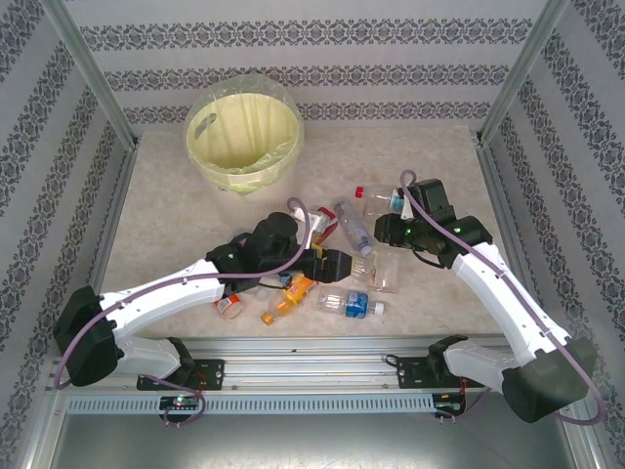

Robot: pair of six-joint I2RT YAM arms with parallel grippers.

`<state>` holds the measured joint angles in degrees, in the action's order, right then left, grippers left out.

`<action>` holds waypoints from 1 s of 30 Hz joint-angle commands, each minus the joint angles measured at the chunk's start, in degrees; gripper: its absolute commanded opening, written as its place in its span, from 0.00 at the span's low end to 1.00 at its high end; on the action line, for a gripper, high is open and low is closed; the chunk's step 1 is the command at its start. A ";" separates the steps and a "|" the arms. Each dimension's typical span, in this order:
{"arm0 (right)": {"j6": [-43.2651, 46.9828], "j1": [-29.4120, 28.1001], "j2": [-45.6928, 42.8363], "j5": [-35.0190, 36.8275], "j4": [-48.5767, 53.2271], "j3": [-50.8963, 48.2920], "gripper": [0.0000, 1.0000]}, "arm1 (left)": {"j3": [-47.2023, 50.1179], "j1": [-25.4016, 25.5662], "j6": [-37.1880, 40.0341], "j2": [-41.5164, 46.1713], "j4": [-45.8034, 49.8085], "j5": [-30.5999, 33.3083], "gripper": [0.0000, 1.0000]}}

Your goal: Put the plastic bottles in the bin

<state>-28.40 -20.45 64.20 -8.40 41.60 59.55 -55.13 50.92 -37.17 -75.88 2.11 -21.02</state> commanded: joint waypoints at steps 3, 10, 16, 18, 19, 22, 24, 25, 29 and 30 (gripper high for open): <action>-7.33 -1.69 -1.61 -6.56 -5.38 1.78 0.36 | -4.58 2.76 0.35 -3.62 -3.91 -2.69 1.00; -10.29 -2.82 -2.20 -9.16 -8.41 2.33 0.35 | -7.01 4.18 -0.86 -7.87 -3.80 -3.20 1.00; -10.29 -3.04 -2.94 -9.44 -9.00 2.26 0.35 | -8.98 4.79 -1.32 -9.99 -2.22 -3.46 0.91; -10.18 -3.03 -3.27 -9.35 -8.91 1.97 0.36 | -8.95 4.76 -1.35 -9.82 -2.09 -3.11 0.85; -10.25 -3.11 -3.45 -9.24 -8.99 1.67 0.35 | -8.95 4.81 -1.39 -9.65 -2.03 -2.91 0.80; -10.39 -3.13 -4.03 -9.44 -9.39 1.16 0.36 | -9.11 4.76 -1.29 -9.38 -1.60 -2.68 0.69; -10.69 -3.11 -4.28 -9.53 -9.59 0.91 0.36 | -9.29 4.76 -1.22 -9.37 -1.00 -2.35 0.62; -10.77 -3.11 -4.46 -9.53 -9.68 0.83 0.36 | -9.41 4.81 -1.17 -9.20 -0.66 -1.96 0.59; -11.40 -3.11 -5.26 -10.17 -10.01 0.81 0.37 | -9.38 4.81 -0.48 -7.99 1.20 -0.25 0.53; -11.75 -3.09 -5.48 -10.53 -10.04 0.68 0.39 | -9.17 4.80 -0.40 -7.35 1.43 0.01 0.53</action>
<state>-37.93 -23.05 60.23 -16.91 33.61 60.20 -62.70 54.81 -38.46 -85.36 1.72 -22.35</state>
